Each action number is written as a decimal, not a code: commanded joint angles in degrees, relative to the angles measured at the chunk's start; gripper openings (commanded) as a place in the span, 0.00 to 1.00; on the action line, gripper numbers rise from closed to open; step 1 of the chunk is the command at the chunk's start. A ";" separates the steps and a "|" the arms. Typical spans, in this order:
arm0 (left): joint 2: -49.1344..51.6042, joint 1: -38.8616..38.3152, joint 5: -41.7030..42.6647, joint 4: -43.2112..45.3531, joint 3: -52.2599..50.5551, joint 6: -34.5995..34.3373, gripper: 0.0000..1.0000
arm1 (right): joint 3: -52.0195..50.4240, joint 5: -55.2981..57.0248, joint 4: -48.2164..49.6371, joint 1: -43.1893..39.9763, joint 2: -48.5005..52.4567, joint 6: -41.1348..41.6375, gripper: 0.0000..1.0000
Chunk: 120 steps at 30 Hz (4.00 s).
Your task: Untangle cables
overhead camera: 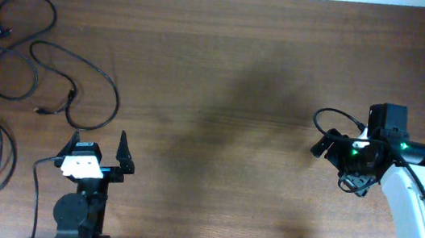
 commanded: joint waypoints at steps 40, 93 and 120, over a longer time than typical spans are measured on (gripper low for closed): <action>-0.22 0.24 0.85 -0.04 -0.46 1.11 0.99 | -0.92 15.93 6.54 17.14 -31.19 -0.57 0.99; -0.22 0.24 0.85 -0.04 -0.46 1.11 0.99 | -50.25 14.69 50.97 4.39 -73.50 -38.23 0.98; -0.22 0.24 0.85 -0.04 -0.46 1.11 0.99 | -50.25 14.08 51.19 3.30 -73.50 -30.51 0.99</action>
